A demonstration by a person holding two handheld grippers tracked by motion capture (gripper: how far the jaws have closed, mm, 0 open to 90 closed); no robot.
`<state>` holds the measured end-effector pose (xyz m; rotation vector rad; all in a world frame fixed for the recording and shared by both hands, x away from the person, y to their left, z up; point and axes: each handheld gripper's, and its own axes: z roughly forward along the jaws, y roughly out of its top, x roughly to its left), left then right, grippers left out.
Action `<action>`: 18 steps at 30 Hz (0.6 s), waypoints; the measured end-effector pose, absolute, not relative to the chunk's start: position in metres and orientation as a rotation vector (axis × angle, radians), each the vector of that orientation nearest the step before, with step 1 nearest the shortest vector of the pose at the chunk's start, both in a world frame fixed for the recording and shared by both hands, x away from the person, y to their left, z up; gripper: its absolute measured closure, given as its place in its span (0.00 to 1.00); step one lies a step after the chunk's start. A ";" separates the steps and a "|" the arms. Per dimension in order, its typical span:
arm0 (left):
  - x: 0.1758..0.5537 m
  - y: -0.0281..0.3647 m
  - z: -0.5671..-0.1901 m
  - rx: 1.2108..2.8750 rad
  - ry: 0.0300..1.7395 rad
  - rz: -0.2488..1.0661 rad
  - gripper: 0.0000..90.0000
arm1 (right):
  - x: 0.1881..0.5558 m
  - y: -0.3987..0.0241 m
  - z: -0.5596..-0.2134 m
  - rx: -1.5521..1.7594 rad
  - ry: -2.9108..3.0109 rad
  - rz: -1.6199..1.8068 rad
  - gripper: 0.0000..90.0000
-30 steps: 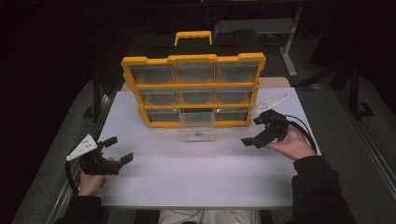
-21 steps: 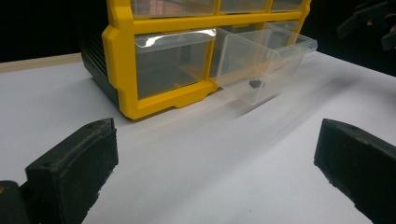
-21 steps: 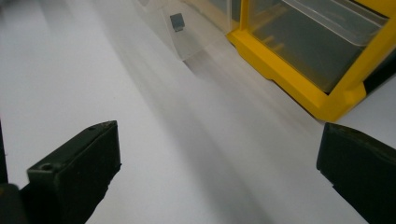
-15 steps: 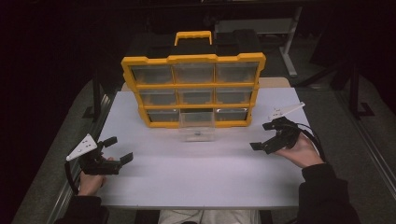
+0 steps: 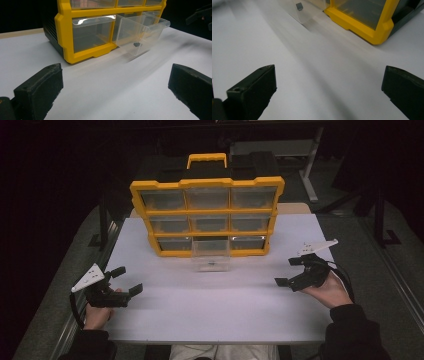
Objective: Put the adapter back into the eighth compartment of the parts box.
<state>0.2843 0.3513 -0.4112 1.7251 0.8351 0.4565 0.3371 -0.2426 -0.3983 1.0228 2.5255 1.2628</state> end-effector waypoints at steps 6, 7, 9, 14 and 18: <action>0.284 0.351 -0.411 1.724 0.833 0.455 0.00 | 0.330 -0.248 -0.407 1.044 2.486 1.283 0.00; 0.285 0.351 -0.411 1.726 0.833 0.456 0.00 | 0.328 -0.249 -0.408 1.045 2.478 1.285 0.00; 0.285 0.352 -0.411 1.726 0.833 0.456 0.00 | 0.325 -0.250 -0.411 1.045 2.464 1.288 0.00; 0.285 0.351 -0.411 1.730 0.832 0.456 0.00 | 0.318 -0.253 -0.417 1.049 2.445 1.290 0.00; 0.285 0.351 -0.411 1.732 0.832 0.456 0.00 | 0.313 -0.255 -0.421 1.053 2.418 1.304 0.00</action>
